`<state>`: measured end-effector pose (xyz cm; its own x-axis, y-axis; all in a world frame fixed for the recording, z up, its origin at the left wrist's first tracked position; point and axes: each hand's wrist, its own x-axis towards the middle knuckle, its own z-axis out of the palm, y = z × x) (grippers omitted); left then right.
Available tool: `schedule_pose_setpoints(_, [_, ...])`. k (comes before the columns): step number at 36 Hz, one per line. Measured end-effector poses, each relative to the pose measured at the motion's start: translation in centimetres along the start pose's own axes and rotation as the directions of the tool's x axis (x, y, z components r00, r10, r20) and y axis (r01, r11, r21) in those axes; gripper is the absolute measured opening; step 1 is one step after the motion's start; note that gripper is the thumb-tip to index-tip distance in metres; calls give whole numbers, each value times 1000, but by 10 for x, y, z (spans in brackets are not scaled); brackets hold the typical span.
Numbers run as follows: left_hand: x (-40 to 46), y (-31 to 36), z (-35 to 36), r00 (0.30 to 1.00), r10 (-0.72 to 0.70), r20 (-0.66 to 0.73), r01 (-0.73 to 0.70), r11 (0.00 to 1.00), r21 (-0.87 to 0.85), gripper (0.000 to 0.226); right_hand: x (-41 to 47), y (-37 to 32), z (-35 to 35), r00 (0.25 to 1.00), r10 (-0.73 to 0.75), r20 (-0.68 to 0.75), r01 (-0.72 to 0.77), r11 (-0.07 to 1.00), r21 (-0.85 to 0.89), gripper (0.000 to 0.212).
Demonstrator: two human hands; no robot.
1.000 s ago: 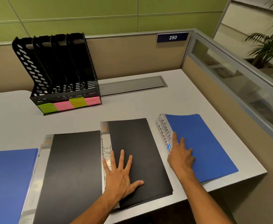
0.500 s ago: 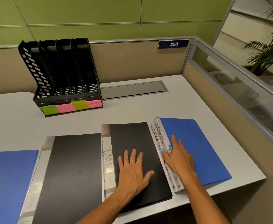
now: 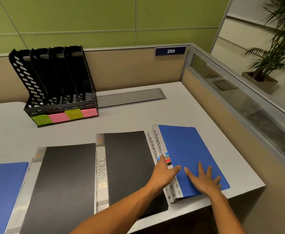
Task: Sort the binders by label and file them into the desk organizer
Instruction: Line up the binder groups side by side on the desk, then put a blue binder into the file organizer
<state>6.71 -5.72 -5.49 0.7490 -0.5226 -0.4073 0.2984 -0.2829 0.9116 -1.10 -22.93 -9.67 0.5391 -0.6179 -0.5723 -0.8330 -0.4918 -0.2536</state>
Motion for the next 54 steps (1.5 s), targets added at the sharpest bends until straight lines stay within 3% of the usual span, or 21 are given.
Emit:
schedule_pose_setpoints(8, [17, 7, 4, 978, -183, -101, 157, 962, -223, 50, 0, 1, 4, 999, -27, 30, 27, 1000, 6, 104])
schedule_pose_setpoints(12, [28, 14, -4, 970, -244, -15, 219, 893, -393, 40, -4, 2, 2, 999, -34, 24, 34, 999, 14, 101])
schedule_pose_setpoints(15, [27, 14, -12, 969, -243, 36, 238, 895, -376, 26, -3, 5, 0, 998, -46, 38, 44, 998, 46, 102])
schedule_pose_setpoints(19, [30, 7, -10, 976, -216, -32, 202, 949, -242, 45, -2, 6, -10, 995, -62, 81, 53, 993, 108, 105])
schedule_pose_setpoints(23, [29, 8, -9, 982, -184, -32, 170, 954, -245, 50, -5, 2, -20, 992, -89, 90, 76, 987, 142, 101])
schedule_pose_setpoints(27, [19, 14, -14, 997, -81, -16, 73, 955, -288, 48, -19, -17, -33, 992, -123, -12, 122, 963, 239, 101])
schedule_pose_setpoints(31, [-3, 27, -22, 990, 140, -28, -143, 972, -187, 48, -53, -56, -50, 964, -243, -110, 266, 856, 443, 108])
schedule_pose_setpoints(35, [-20, 46, -33, 921, 385, -56, -384, 923, 32, 47, -100, -101, -62, 915, -373, -154, 399, 775, 491, 133])
schedule_pose_setpoints(38, [-29, 59, -49, 837, 525, -153, -523, 851, 55, 42, -128, -131, -60, 857, -474, -203, 514, 749, 417, 136])
schedule_pose_setpoints(42, [-36, 68, -76, 765, 600, -235, -617, 787, 1, 36, -159, -170, -54, 810, -518, -275, 586, 690, 424, 132])
schedule_pose_setpoints(45, [-39, 73, -95, 726, 621, -295, -651, 759, -2, 43, -175, -199, -50, 759, -548, -350, 650, 646, 400, 116])
schedule_pose_setpoints(51, [-44, 70, -129, 662, 646, -380, -666, 740, 98, 38, -197, -242, -43, 712, -508, -486, 684, 659, 313, 84])
schedule_pose_setpoints(54, [-52, 74, -148, 615, 669, -417, -689, 713, 128, 44, -205, -261, -33, 701, -474, -533, 688, 648, 328, 80])
